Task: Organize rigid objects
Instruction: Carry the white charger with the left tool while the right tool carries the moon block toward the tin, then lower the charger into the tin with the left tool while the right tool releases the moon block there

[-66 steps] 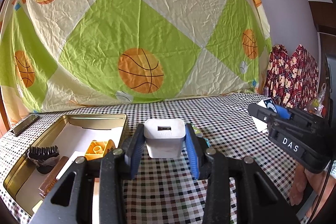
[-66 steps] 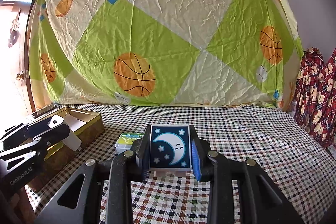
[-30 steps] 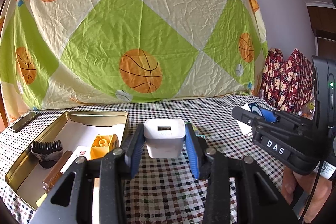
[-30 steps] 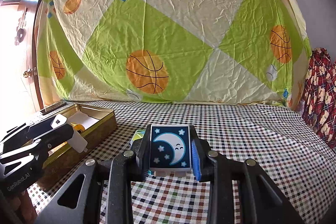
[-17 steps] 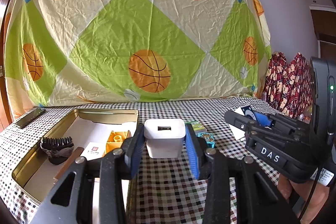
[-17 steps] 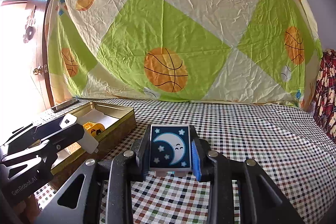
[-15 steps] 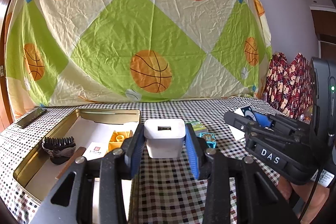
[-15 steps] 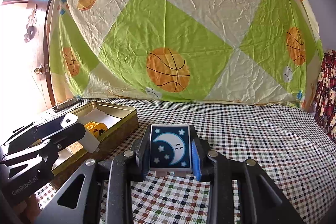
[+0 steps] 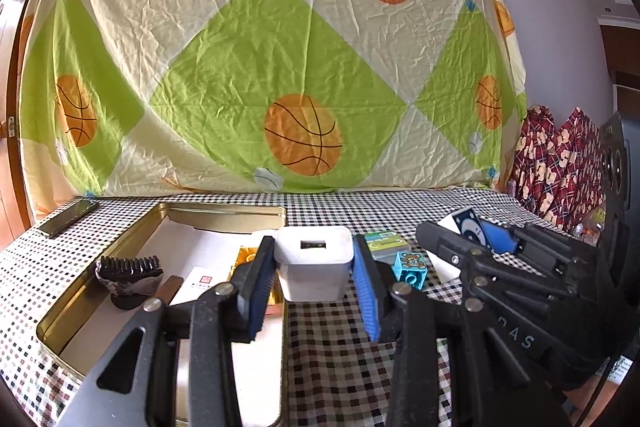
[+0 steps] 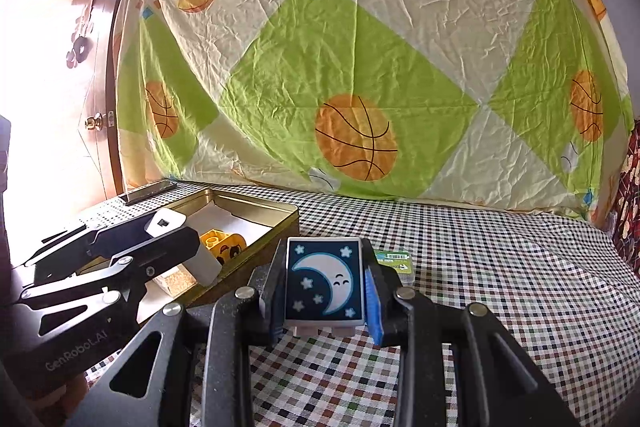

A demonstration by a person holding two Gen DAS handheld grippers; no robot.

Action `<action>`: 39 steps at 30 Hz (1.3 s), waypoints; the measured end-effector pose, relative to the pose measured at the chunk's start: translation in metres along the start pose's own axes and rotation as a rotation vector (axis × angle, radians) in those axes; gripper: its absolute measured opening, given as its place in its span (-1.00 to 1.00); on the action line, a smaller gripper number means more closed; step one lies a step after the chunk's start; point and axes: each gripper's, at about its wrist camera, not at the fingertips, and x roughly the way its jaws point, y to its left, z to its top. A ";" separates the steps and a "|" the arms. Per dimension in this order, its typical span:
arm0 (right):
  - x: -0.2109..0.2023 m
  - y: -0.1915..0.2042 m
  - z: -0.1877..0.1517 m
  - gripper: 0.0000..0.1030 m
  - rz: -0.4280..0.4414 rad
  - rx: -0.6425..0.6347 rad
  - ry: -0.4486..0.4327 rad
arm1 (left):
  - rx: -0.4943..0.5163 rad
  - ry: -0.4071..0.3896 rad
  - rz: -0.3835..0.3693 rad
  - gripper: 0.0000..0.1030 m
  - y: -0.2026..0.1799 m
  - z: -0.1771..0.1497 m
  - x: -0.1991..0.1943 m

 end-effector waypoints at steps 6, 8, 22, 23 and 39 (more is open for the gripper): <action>0.001 0.007 0.000 -0.34 0.012 -0.005 0.000 | -0.011 -0.006 0.009 -0.28 0.008 0.001 -0.002; 0.001 0.009 0.000 -0.34 0.017 -0.003 -0.001 | -0.021 -0.004 0.006 -0.28 0.012 0.001 -0.002; 0.002 0.028 0.002 -0.34 0.046 -0.026 -0.010 | -0.051 -0.015 0.024 -0.28 0.031 0.002 -0.006; 0.002 0.031 0.002 -0.34 0.048 -0.032 -0.011 | -0.053 -0.013 0.028 -0.28 0.033 0.002 -0.006; -0.001 0.059 0.003 -0.34 0.076 -0.084 -0.030 | -0.073 -0.027 0.049 -0.28 0.051 0.002 -0.012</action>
